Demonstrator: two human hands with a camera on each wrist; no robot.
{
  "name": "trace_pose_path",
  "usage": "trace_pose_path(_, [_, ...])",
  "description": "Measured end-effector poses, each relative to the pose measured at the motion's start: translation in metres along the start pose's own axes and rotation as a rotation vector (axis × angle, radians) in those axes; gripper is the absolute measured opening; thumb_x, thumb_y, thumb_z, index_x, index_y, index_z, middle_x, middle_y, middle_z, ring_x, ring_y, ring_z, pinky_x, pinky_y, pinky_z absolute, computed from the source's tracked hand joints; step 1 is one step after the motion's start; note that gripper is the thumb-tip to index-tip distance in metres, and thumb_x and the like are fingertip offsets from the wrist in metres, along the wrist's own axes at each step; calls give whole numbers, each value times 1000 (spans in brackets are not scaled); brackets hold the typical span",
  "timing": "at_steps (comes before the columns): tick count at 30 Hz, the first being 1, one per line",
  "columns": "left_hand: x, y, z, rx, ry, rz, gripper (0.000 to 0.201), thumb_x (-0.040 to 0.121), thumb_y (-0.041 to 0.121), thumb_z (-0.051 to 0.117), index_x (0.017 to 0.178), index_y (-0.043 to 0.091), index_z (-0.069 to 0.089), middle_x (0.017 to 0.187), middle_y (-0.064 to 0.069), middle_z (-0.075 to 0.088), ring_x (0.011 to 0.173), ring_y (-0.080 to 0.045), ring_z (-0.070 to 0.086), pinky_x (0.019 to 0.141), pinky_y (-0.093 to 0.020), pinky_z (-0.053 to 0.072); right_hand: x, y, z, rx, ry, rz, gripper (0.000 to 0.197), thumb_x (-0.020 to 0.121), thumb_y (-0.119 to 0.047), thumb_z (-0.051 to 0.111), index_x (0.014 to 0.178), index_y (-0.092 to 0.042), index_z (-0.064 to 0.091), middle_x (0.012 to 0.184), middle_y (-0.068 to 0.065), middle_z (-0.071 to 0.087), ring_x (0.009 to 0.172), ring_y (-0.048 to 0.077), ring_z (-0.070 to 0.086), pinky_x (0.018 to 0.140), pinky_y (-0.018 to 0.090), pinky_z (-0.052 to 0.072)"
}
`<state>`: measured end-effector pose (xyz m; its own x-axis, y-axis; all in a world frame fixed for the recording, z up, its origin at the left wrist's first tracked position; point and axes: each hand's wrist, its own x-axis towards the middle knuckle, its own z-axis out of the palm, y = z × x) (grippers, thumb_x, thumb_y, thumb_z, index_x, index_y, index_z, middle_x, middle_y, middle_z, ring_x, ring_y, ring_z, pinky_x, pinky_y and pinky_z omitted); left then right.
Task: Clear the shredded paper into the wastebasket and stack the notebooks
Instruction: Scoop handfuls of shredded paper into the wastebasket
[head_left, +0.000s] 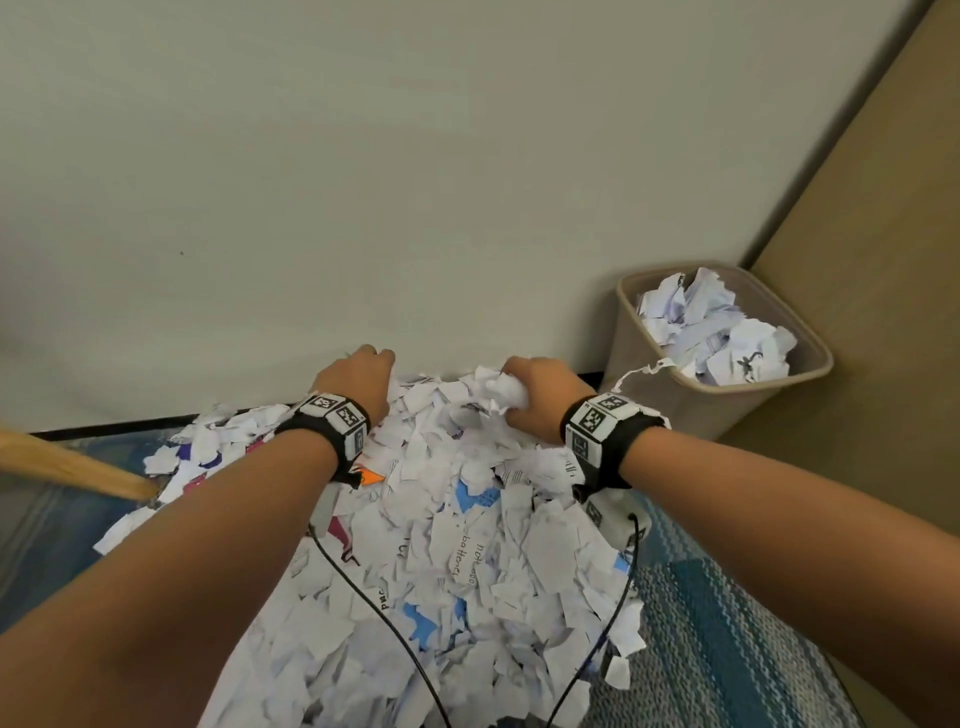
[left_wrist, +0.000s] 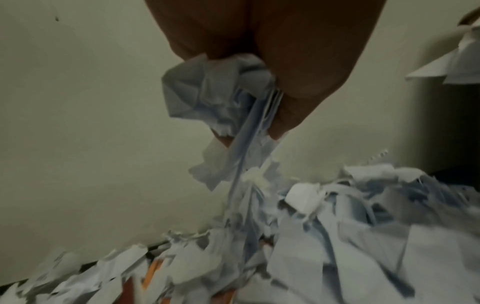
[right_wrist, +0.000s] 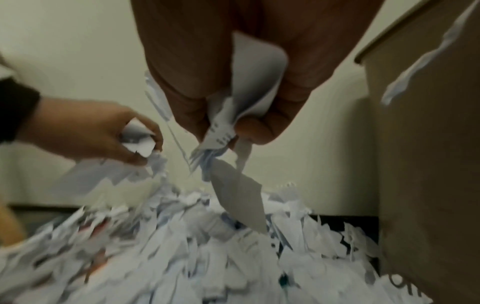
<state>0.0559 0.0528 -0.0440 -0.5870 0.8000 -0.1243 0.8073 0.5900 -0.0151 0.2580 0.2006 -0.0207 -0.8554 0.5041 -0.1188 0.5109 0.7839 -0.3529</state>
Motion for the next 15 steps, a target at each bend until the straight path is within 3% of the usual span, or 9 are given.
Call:
trace_pose_path(4, [11, 13, -17, -106, 110, -22, 40, 83, 13, 60, 121, 13, 51, 112, -10, 53, 95, -35, 59, 79, -43, 53, -2, 4, -37, 97, 176, 11, 36, 81, -29, 70, 112, -15, 59, 103, 10, 66, 93, 27, 61, 77, 32, 50])
trace_pose_path(7, [19, 33, -30, -146, 185, 1, 39, 81, 11, 61, 119, 12, 51, 112, -11, 53, 92, -37, 60, 76, -42, 52, -6, 10, -58, 106, 272, 10, 40, 80, -26, 70, 117, -15, 57, 108, 10, 63, 96, 27, 59, 80, 31, 47])
trace_pose_path(15, [42, 109, -61, -300, 362, 119, 31, 82, 9, 56, 112, 13, 54, 106, -10, 54, 84, -38, 60, 70, -41, 51, -28, 63, -90, 25, 406, 89, 45, 80, -21, 69, 121, -11, 55, 118, 13, 56, 107, 29, 54, 88, 34, 42])
